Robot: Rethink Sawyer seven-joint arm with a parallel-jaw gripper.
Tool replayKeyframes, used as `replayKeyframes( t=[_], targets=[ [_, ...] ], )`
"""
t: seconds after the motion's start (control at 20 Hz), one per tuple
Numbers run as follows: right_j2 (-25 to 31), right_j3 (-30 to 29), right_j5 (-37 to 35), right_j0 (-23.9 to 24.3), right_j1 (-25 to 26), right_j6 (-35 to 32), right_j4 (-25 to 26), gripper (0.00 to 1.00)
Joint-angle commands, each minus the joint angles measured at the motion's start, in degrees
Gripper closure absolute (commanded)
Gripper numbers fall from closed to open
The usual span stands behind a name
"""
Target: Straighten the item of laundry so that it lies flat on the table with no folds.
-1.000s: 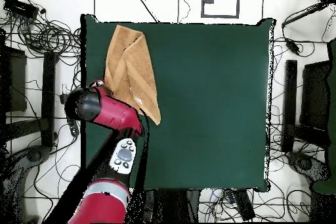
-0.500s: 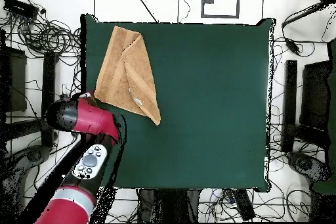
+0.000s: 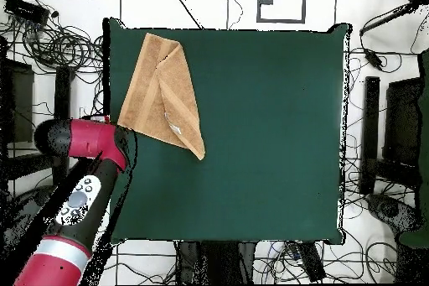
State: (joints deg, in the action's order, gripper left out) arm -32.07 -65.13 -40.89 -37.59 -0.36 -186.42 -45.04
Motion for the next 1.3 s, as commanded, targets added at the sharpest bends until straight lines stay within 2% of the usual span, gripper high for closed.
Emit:
replayKeyframes(
  t=[0.05,0.15,0.25,0.35,0.45,0.65,0.7,0.8,0.9,1.0,1.1,1.2,1.3],
  targets=[
    [1.87,10.77,-11.8,0.65,2.09,-31.89,-4.97,0.0],
    [2.22,1.95,-13.02,3.27,-6.31,-19.17,-0.79,0.0],
    [-0.46,-3.24,-12.09,6.56,-11.99,-6.14,5.88,0.0],
    [0.44,-6.18,-8.77,9.18,-15.74,1.96,9.12,0.0],
    [1.96,-8.06,-8.88,10.74,-18.93,4.72,11.1,0.0],
    [6.33,-10.05,-16.77,13.59,-26.97,5.08,12.3,0.0],
    [6.93,-9.57,-21.09,14.97,-29.48,6.38,13.25,0.0],
    [7.29,-7.74,-24.65,17.14,-31.8,7.68,15.55,0.0],
    [6.99,-5.99,-24.01,18.35,-32.16,7.1,17.56,0.0],
    [7.25,-5.97,-19.58,19.3,-31.4,6.79,19.47,0.0],
    [9.39,-8.66,-13.11,19.39,-29.67,3.87,18.93,0.0],
    [11.18,-10.36,-8.19,18.47,-27.29,-2.23,17.8,0.0],
    [9.66,-9.04,-5.6,16.8,-24.11,-8.82,18.18,0.0]
  ],
)
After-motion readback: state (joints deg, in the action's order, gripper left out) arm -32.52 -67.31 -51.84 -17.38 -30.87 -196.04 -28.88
